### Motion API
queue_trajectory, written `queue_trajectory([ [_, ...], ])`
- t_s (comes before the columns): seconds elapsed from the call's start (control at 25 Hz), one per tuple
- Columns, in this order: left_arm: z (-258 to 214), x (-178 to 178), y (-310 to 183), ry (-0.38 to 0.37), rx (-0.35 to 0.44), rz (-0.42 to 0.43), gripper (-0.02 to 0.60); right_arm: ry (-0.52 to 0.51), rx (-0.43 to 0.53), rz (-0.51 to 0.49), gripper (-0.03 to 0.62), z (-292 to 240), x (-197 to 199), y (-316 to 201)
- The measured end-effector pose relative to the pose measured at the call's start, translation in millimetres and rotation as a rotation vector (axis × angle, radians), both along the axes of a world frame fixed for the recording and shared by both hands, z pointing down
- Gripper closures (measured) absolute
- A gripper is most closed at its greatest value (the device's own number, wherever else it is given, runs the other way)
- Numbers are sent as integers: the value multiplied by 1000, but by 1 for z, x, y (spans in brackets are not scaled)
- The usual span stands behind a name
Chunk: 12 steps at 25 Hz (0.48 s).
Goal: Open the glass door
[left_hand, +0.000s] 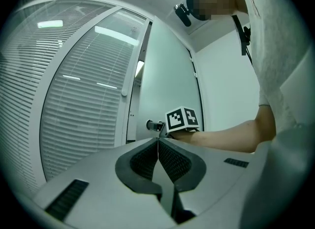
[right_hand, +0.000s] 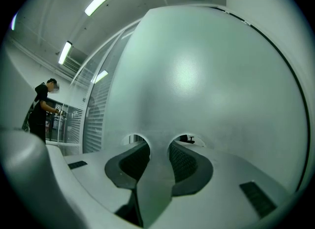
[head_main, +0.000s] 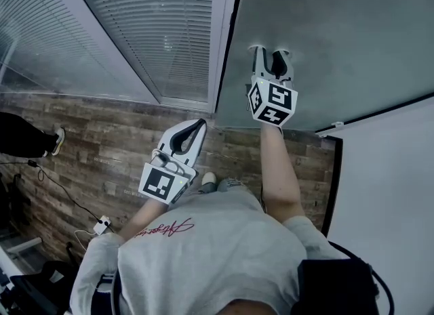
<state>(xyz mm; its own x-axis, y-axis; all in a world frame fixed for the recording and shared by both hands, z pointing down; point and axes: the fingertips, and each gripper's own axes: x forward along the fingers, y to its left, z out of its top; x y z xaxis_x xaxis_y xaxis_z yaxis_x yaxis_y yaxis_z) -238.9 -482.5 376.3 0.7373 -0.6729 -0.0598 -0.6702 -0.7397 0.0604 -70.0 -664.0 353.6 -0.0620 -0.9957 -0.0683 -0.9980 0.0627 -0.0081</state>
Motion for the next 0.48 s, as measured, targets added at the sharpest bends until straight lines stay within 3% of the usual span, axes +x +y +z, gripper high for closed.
queue_trajectory([
  [0.48,-5,33,30,-21,28,7,565,-4,6,-58,462,2,3,48],
])
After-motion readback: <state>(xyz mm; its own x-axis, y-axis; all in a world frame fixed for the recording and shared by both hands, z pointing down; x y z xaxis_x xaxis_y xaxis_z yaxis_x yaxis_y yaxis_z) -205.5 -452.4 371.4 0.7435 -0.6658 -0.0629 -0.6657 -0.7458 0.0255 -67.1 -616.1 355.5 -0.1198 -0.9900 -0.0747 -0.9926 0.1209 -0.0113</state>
